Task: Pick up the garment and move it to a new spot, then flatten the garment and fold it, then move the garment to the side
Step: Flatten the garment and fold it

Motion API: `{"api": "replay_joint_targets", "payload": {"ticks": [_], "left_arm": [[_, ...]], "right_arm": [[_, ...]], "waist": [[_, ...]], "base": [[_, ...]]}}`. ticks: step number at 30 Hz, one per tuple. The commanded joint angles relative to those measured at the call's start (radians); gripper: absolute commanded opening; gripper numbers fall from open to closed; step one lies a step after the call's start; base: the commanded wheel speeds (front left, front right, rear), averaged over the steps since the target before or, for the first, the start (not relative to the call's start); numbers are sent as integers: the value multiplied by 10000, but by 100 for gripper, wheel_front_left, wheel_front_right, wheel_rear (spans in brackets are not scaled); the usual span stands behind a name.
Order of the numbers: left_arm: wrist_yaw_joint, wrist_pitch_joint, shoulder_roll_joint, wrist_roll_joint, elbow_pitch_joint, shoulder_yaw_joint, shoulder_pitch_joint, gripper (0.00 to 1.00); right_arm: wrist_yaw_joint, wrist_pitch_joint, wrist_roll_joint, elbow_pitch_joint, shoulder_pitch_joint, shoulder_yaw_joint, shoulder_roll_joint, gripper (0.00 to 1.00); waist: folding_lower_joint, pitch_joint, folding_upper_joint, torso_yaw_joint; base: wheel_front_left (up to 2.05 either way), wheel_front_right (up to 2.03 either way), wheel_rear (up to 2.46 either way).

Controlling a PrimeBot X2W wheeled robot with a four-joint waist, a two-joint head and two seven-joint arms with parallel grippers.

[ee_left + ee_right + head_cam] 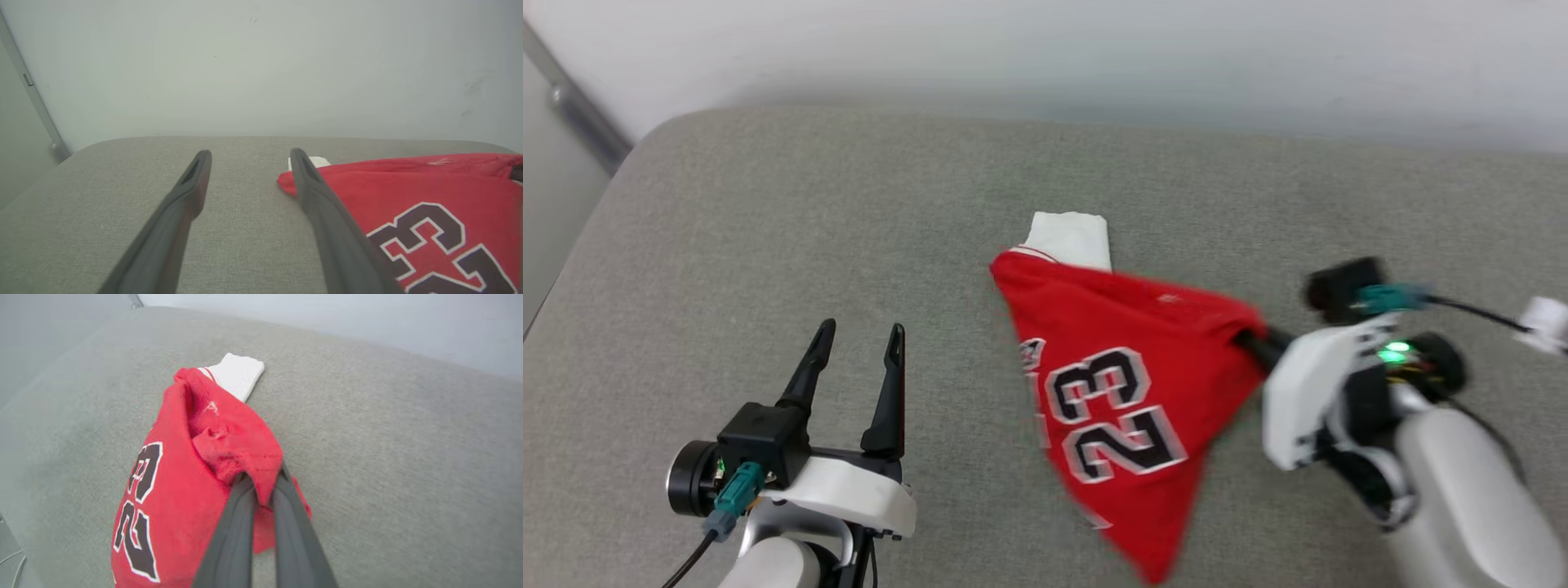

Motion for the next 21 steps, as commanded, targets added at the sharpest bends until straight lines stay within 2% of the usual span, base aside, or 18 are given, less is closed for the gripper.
{"api": "replay_joint_targets", "payload": {"ticks": [1, 6, 9, 11, 12, 13, 17, 21], "left_arm": [[49, 24, 32, -17, -68, 28, 89, 100], [96, 59, 40, -109, -67, 25, 240, 100], [128, 92, 30, -166, -81, 10, 365, 100], [144, 127, 49, -197, -56, -9, 407, 100], [155, 125, 66, -197, -53, -10, 416, 100], [159, 160, 105, -215, -52, -23, 478, 100], [174, 190, 167, -239, -37, -39, 578, 100], [207, 226, 237, -276, -45, -38, 682, 100]], "right_arm": [[-7, -98, -165, -252, 442, -578, -66, 0], [-5, -92, -675, -881, 2024, -3493, 423, 0], [-5, 32, -743, -519, 2968, -4826, 752, 0], [-5, -66, -759, -16, 3303, -5362, 900, 0], [-4, -202, -738, 250, 3369, -5536, 972, 6], [-5, -706, -652, 904, 3377, -5638, 1067, 100], [-4, -1960, -712, 961, 3139, -5519, 1113, 100], [-5, -3271, -855, 293, 3214, -5448, 1138, 100]], "waist": [[0, -99, -1, -133], [0, -234, -1, -309], [0, -293, -1, -371], [0, -342, -1, -409], [0, -364, -1, -429], [0, -414, -1, -451], [0, -518, -1, -475], [0, -703, -1, -498]], "base": [[0, 0, 0], [0, 0, 0], [0, 0, 0], [0, 0, 0], [0, 0, 0], [0, 0, 0], [0, 0, 0], [0, 0, 0]]}}
